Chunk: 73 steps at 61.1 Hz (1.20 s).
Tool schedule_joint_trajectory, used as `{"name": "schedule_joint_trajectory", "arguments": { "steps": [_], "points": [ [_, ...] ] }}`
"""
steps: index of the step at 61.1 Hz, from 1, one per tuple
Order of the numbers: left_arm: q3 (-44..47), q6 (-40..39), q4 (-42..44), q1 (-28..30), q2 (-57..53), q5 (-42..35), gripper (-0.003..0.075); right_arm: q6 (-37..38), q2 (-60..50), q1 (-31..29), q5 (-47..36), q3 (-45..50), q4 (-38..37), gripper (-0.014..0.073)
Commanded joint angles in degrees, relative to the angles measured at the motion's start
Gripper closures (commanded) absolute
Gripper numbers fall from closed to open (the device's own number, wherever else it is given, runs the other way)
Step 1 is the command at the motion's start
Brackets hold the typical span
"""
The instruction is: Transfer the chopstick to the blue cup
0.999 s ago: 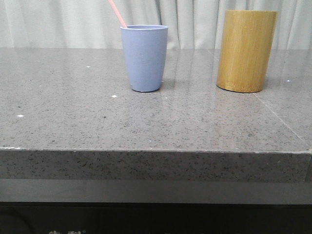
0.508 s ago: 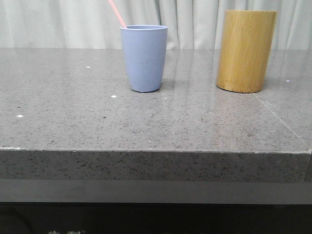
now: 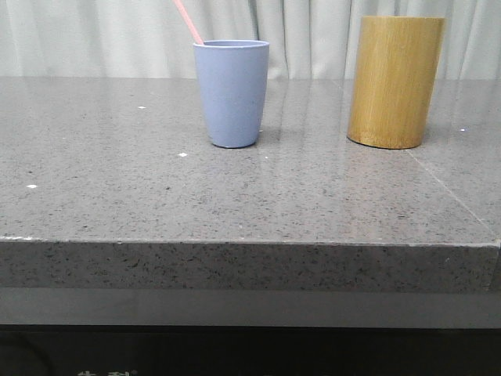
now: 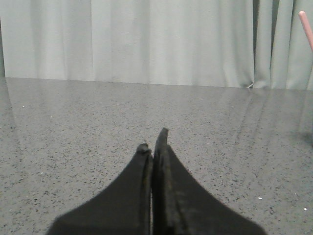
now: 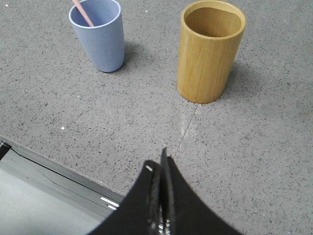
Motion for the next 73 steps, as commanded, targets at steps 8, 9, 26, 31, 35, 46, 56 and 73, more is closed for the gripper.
{"name": "schedule_joint_trajectory", "arguments": {
  "steps": [8,9,26,31,35,46,56,73],
  "points": [
    [0.54,-3.92,1.12,-0.02,-1.43,-4.85,0.0739,-0.09,-0.08,-0.19,-3.61,-1.50,-0.21,0.0662],
    [0.54,-3.92,1.41,-0.02,-1.43,-4.99,0.0739,-0.09,-0.08,-0.19,-3.61,-1.50,-0.21,0.0662],
    [0.54,-3.92,2.19,-0.02,-1.43,-4.99,0.0739,-0.09,-0.08,-0.19,-3.61,-1.50,-0.21,0.0662],
    [0.54,-3.92,2.19,-0.02,-1.43,-4.99,0.0739,-0.09,-0.08,-0.19,-3.61,-1.50,-0.21,0.0662],
    [0.54,-3.92,2.19,-0.02,-1.43,-4.99,0.0739,-0.09,-0.08,-0.19,-3.61,-1.50,-0.21,0.0662],
    [0.54,-3.92,2.19,-0.02,-1.43,-4.99,0.0739,-0.09,-0.08,-0.19,-3.61,-1.50,-0.21,0.0662],
    [0.54,-3.92,2.19,-0.02,-1.43,-4.99,0.0739,-0.09,-0.08,-0.19,-3.61,-1.50,-0.21,0.0662],
    [0.54,-3.92,2.19,-0.02,-1.43,-4.99,0.0739,-0.81,-5.19,-5.50,-15.04,7.54,-2.82,0.0662]
  ]
}}
